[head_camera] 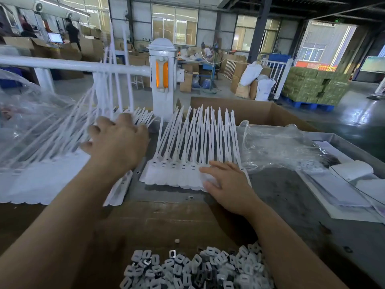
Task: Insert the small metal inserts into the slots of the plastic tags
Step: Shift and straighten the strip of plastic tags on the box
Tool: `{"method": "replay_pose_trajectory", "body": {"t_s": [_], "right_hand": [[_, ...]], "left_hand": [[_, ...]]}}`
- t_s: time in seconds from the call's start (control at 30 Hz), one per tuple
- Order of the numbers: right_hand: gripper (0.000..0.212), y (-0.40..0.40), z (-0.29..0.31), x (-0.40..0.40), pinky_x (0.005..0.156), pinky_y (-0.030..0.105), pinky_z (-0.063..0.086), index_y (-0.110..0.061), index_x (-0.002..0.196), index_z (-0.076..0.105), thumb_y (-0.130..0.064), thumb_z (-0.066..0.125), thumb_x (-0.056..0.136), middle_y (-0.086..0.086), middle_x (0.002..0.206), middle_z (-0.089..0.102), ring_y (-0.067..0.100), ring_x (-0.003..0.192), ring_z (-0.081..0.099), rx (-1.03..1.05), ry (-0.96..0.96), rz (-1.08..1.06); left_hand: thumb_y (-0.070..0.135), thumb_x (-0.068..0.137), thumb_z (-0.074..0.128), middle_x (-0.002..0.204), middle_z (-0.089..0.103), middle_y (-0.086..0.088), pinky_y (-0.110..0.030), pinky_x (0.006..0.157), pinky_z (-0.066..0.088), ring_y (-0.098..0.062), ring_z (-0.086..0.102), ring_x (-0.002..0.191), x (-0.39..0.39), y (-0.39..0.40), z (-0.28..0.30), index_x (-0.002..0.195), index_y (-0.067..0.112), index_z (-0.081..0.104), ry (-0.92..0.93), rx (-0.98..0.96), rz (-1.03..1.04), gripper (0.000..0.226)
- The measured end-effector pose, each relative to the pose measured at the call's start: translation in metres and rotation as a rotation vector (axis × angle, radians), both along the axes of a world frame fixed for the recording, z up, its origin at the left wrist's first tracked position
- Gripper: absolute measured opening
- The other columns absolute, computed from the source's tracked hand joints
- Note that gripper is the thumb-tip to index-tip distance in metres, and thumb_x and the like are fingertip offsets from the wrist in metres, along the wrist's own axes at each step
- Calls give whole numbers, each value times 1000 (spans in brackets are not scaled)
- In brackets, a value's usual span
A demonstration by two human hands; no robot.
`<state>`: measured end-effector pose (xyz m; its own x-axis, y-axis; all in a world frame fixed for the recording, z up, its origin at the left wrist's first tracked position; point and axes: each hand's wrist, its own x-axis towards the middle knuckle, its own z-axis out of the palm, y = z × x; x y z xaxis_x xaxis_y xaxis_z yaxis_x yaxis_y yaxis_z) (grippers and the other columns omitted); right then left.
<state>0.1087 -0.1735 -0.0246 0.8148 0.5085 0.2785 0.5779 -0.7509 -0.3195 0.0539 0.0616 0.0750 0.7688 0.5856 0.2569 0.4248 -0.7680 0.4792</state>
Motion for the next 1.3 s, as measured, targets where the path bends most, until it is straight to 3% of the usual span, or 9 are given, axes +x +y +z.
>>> {"method": "replay_pose_trajectory", "body": {"t_s": [0.13, 0.23, 0.3, 0.5, 0.6, 0.7, 0.9, 1.03, 1.3], "right_hand": [[40, 7, 27, -14, 90, 25, 47, -41, 113, 72, -65, 46, 95, -32, 102, 70, -7, 101, 63, 578, 318, -20], [63, 6, 43, -17, 99, 40, 45, -40, 120, 69, -84, 42, 83, -11, 118, 73, 6, 111, 66, 776, 730, 158], [60, 4, 50, -22, 105, 44, 45, -31, 125, 69, -74, 54, 85, 0, 126, 70, 17, 119, 64, 856, 861, 245], [25, -7, 68, -27, 69, 24, 60, -15, 109, 76, -28, 65, 91, 4, 100, 78, 15, 90, 75, 1081, 916, 195], [16, -16, 71, -21, 52, 19, 56, -11, 102, 71, -8, 56, 96, -6, 72, 75, 5, 63, 71, 1031, 836, 57], [21, -27, 73, -17, 57, 29, 58, -14, 106, 76, -13, 58, 95, 7, 94, 78, 21, 79, 76, 990, 899, 10], [24, -51, 72, -5, 71, 38, 60, -22, 93, 81, -16, 58, 98, 8, 99, 78, 26, 87, 76, 687, 885, -176], [24, -57, 67, -5, 80, 38, 56, -30, 81, 81, -23, 62, 96, -3, 90, 78, 22, 87, 74, 429, 775, -281], [30, -69, 64, 1, 44, 16, 43, -19, 76, 71, -43, 65, 93, -11, 56, 60, 4, 52, 57, -195, 626, -376]], "left_hand": [[61, 92, 17, 136, 37, -19, -55, 108, 23, -39, 30, 130, -18, -53, -9, 131, 19, 43, -15, 156, -201, 64], [67, 84, 10, 133, 39, -11, -51, 107, 27, -33, 33, 128, -30, -93, -26, 133, 24, 36, 20, 332, -309, 70], [68, 83, 12, 128, 40, -8, -48, 104, 29, -29, 37, 121, -35, -109, -37, 139, 25, 30, -3, 420, -372, 73], [79, 77, 24, 132, 42, -3, -40, 100, 33, -22, 41, 120, -36, -112, -41, 146, 24, 18, -251, 301, -570, 88], [89, 71, 22, 140, 34, 3, -38, 101, 28, -17, 38, 127, -37, -111, -37, 143, 34, 8, -265, 135, -716, 91], [87, 73, 30, 152, 21, 5, -42, 107, 22, -19, 28, 140, -30, -100, -32, 148, 43, -1, -190, 97, -752, 92], [84, 53, 65, 162, -5, 18, -60, 116, 23, -29, 10, 151, -8, -24, -21, 146, 57, -5, 410, -110, -786, 120], [77, 57, 71, 162, -20, 16, -60, 119, 6, -25, -15, 150, -1, -7, -42, 150, 55, 3, 635, -7, -883, 117], [98, 58, 43, 161, -25, 10, -51, 113, -19, -25, -36, 142, 8, -23, -89, 145, 63, -1, 508, 154, -905, 104]]}}
